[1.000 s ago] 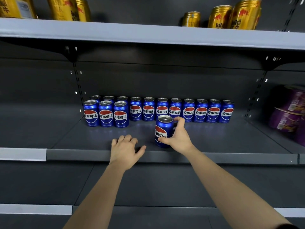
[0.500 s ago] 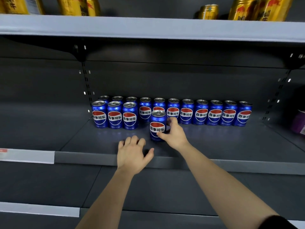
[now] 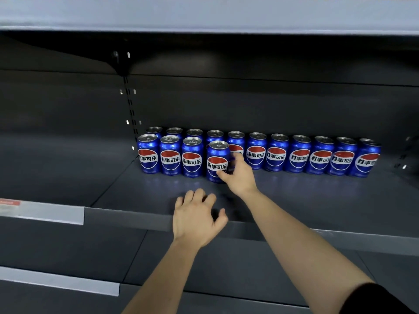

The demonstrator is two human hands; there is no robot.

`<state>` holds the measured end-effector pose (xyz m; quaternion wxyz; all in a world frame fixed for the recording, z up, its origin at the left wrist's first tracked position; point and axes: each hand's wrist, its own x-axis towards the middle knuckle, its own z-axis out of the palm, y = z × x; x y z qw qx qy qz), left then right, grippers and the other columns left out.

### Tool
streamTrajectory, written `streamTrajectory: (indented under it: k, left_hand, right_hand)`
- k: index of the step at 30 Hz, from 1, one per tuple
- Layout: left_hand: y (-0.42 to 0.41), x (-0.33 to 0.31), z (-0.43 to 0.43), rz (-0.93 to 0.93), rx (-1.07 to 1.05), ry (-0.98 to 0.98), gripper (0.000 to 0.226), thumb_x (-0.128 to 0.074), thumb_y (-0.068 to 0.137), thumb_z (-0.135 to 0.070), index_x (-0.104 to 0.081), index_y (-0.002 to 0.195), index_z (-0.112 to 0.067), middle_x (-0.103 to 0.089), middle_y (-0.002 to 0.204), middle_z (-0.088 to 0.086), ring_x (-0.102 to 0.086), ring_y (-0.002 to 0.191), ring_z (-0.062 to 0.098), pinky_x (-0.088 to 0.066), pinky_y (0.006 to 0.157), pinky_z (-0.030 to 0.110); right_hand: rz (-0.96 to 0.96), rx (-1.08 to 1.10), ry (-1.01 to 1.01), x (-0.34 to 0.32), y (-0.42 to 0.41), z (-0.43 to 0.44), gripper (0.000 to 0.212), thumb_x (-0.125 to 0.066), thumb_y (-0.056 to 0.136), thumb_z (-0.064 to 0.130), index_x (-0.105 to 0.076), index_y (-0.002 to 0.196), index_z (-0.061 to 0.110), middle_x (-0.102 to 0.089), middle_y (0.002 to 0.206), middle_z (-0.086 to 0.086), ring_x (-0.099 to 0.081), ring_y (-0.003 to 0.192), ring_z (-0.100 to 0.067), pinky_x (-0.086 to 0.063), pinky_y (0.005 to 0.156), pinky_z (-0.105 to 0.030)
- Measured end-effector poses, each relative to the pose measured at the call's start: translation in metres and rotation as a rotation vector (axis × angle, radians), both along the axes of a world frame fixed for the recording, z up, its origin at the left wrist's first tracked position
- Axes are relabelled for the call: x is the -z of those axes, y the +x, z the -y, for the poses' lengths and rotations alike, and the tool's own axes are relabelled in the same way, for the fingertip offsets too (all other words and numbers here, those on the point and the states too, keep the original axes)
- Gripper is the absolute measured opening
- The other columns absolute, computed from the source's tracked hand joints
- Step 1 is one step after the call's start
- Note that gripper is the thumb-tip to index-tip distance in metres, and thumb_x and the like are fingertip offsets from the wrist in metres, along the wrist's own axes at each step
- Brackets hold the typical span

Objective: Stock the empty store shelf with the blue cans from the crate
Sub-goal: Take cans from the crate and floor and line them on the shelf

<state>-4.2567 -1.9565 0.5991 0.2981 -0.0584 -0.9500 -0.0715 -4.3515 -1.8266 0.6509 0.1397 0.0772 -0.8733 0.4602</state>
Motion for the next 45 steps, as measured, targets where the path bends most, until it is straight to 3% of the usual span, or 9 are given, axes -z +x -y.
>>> streamTrajectory:
  k: [19, 24, 33, 38, 41, 45]
  left_hand:
    - [0.0, 0.002, 0.001, -0.019, -0.001, 0.03, 0.035, -0.038, 0.08, -0.045, -0.067, 0.088, -0.025, -0.059, 0.087, -0.004, -0.052, 0.082, 0.02, -0.041, 0.07, 0.037]
    - [0.001, 0.0, 0.0, 0.006, -0.008, 0.011, 0.036, -0.035, 0.082, -0.042, -0.066, 0.087, -0.025, -0.059, 0.089, -0.002, -0.052, 0.083, 0.023, -0.037, 0.071, 0.037]
    - [0.008, -0.008, -0.003, 0.15, -0.031, -0.082, 0.049, -0.02, 0.089, -0.047, -0.061, 0.103, -0.025, -0.058, 0.107, 0.0, -0.048, 0.098, 0.025, -0.026, 0.081, 0.04]
    - [0.042, 0.002, -0.02, 0.09, -0.008, -0.028, 0.056, -0.018, 0.087, -0.042, -0.066, 0.103, -0.018, -0.061, 0.104, 0.004, -0.053, 0.095, 0.026, -0.031, 0.086, 0.042]
    - [0.064, 0.014, -0.031, 0.052, 0.039, 0.027, 0.053, -0.026, 0.088, -0.039, -0.063, 0.117, -0.013, -0.059, 0.119, 0.007, -0.052, 0.111, 0.029, -0.032, 0.1, 0.046]
    - [0.097, 0.027, -0.042, 0.033, 0.079, 0.053, 0.053, -0.031, 0.089, -0.037, -0.059, 0.124, -0.008, -0.053, 0.132, 0.01, -0.044, 0.125, 0.03, -0.031, 0.101, 0.045]
  right_hand:
    - [0.027, 0.035, -0.006, 0.007, -0.011, 0.011, 0.071, -0.072, 0.086, 0.023, -0.033, 0.145, 0.021, -0.055, 0.138, -0.002, -0.056, 0.123, -0.021, -0.05, 0.1, -0.042]
    - [0.068, 0.044, 0.044, 0.008, 0.006, 0.002, 0.055, -0.067, 0.089, 0.022, -0.043, 0.137, 0.015, -0.061, 0.123, -0.007, -0.058, 0.115, -0.021, -0.042, 0.086, -0.024]
    - [0.056, 0.068, 0.2, 0.008, 0.068, -0.052, 0.026, -0.063, 0.085, 0.015, -0.063, 0.111, 0.016, -0.065, 0.113, -0.005, -0.062, 0.101, -0.02, -0.05, 0.088, -0.031]
    - [0.029, 0.093, 0.193, 0.01, 0.103, -0.084, 0.022, -0.064, 0.084, 0.016, -0.066, 0.106, 0.018, -0.069, 0.103, -0.005, -0.065, 0.093, -0.019, -0.053, 0.086, -0.032]
    - [-0.033, 0.119, 0.161, 0.012, 0.127, -0.098, 0.019, -0.063, 0.085, 0.014, -0.068, 0.104, 0.016, -0.068, 0.094, -0.002, -0.063, 0.087, -0.014, -0.05, 0.085, -0.026]
    - [-0.11, 0.122, 0.025, 0.02, 0.166, -0.109, 0.013, -0.064, 0.085, 0.012, -0.068, 0.096, 0.016, -0.063, 0.076, 0.009, -0.058, 0.069, -0.004, -0.047, 0.073, -0.014]
